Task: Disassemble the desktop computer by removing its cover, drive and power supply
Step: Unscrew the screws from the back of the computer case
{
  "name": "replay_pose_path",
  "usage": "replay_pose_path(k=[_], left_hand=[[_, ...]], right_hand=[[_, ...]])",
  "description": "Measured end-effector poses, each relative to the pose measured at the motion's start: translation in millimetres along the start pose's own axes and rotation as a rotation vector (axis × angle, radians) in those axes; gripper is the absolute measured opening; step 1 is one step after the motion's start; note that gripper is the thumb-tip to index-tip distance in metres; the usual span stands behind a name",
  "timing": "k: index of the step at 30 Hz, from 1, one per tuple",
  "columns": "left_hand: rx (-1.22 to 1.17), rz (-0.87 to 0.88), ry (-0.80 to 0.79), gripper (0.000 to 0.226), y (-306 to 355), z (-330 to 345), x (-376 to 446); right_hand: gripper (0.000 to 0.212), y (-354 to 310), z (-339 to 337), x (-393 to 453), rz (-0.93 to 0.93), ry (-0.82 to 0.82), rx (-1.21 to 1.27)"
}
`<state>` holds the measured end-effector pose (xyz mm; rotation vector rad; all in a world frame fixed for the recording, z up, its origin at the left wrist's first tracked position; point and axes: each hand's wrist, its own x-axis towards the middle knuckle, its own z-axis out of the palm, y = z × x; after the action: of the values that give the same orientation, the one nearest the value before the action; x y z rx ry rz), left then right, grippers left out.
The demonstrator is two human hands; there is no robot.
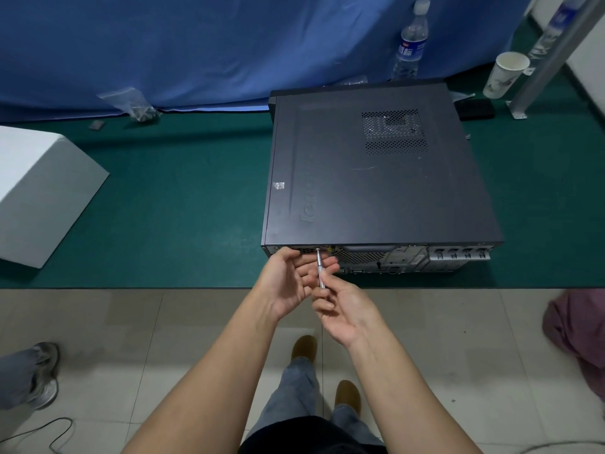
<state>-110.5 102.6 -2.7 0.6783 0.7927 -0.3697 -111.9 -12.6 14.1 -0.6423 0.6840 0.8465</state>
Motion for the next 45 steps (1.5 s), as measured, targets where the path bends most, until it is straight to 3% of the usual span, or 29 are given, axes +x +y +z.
replay_pose_path(k=[4,8,21,29,38,45], left_hand=[[-0.057,-0.009,-0.01,0.045,-0.3,4.0,-0.4],[-0.057,-0.004,-0.012,0.045,-1.6,4.8,-0.5],[-0.067,0.007,-0.014,0.045,-2.9,3.0,0.8],[0.008,0.073,0.046,0.04,-8.4,7.6,1.3],[-0.027,0.046,0.037,0.035,-8.8,8.5,-2.4],[-0.025,0.061,0.038,0.034,-8.4,8.4,-2.8]], right_hand=[[0.015,10.9,4.9,1.9,-0.188,0.151,-0.238],[0.009,10.3,4.1,4.7,-0.223,0.205,-0.282],[0.024,1.4,-9.7,3.8,0.03,-0.078,-0.046],[0.008,9.1,-6.3,5.7,0.0,-0.003,0.01],[0.024,2.8,-9.6,3.7,0.067,-0.106,-0.021],[0.009,4.9,-4.8,7.1,0.066,-0.069,0.009]])
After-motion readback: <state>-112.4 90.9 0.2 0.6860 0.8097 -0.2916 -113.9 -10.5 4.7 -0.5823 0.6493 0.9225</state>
